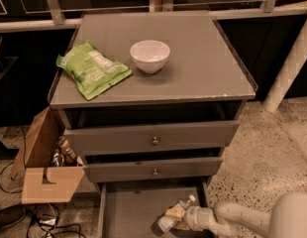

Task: Place blue plastic bottle into bottom drawer

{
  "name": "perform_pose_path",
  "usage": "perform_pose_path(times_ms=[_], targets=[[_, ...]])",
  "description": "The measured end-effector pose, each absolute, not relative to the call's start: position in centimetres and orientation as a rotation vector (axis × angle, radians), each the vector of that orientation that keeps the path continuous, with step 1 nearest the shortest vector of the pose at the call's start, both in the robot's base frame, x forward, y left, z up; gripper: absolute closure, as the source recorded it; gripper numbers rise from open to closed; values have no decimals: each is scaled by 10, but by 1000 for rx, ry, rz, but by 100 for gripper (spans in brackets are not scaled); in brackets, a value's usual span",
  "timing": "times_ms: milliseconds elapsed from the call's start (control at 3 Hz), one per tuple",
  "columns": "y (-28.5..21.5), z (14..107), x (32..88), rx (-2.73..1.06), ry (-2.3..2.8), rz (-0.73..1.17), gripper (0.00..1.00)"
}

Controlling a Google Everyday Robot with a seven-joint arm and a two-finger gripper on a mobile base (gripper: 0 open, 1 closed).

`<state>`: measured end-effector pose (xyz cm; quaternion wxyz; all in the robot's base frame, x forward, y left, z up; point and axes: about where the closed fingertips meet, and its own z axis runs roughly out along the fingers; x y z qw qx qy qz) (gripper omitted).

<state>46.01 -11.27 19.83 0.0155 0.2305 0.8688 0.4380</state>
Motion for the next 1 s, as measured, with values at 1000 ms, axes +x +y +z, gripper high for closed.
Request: perform_pose_path(times_ms=[1000], targets=[[-88, 157, 440, 796, 2874, 1424, 83]])
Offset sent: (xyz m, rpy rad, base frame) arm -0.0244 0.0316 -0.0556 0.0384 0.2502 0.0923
